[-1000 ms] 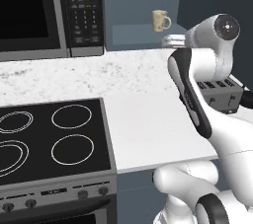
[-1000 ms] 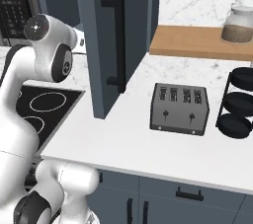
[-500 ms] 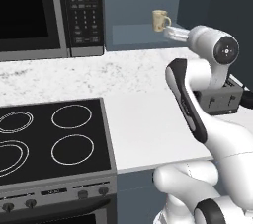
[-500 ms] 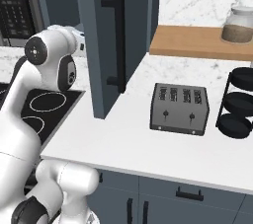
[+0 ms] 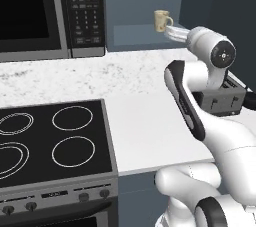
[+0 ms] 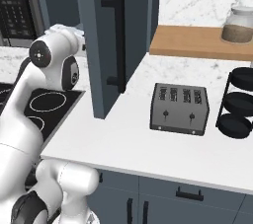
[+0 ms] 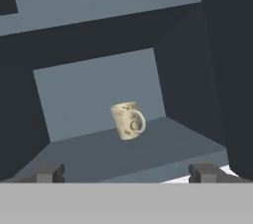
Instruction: Gather all objects into one cabinet and sort the glasses and bowls to opposite sides.
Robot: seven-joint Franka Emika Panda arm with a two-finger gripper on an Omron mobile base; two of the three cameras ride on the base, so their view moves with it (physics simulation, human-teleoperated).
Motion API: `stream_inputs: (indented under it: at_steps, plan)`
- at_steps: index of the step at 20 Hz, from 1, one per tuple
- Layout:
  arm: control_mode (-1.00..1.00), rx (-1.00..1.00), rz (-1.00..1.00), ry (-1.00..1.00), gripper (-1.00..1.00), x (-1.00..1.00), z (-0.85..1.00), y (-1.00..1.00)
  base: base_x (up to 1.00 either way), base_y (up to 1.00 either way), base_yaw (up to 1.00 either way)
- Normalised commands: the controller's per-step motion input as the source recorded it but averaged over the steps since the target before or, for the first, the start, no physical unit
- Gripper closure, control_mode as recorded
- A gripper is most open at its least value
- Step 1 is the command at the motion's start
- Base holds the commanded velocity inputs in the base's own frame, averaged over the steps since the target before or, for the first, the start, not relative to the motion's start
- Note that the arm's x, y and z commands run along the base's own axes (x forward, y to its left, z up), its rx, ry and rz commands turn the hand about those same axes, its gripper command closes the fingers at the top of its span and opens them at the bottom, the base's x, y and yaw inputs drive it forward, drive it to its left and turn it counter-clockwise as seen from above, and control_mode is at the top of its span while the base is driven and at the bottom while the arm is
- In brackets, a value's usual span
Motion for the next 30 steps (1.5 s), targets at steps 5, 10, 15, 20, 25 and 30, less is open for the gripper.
stream_inputs:
  at_steps: [5, 10, 15, 20, 25, 30]
  plan:
    - [-1.00, 0.00, 0.00, 0.03, -1.00, 0.33, 0.52, 0.00, 0.00, 0.00, 0.00]
    - [-1.00, 0.00, 0.00, 0.04, -1.00, 0.19, 0.25, 0.00, 0.00, 0.00, 0.00]
    - [-1.00, 0.00, 0.00, 0.01, -1.00, 0.00, 0.00, -0.01, 0.00, 0.00, 0.00]
    - [-1.00, 0.00, 0.01, 0.00, -1.00, 0.00, -0.03, -0.23, 0.00, 0.00, 0.00]
    - [-1.00, 0.00, 0.05, 0.00, -1.00, 0.03, -0.15, -0.09, 0.00, 0.00, 0.00]
    - [-1.00, 0.00, 0.01, 0.00, -1.00, 0.00, -0.05, 0.00, 0.00, 0.00, 0.00]
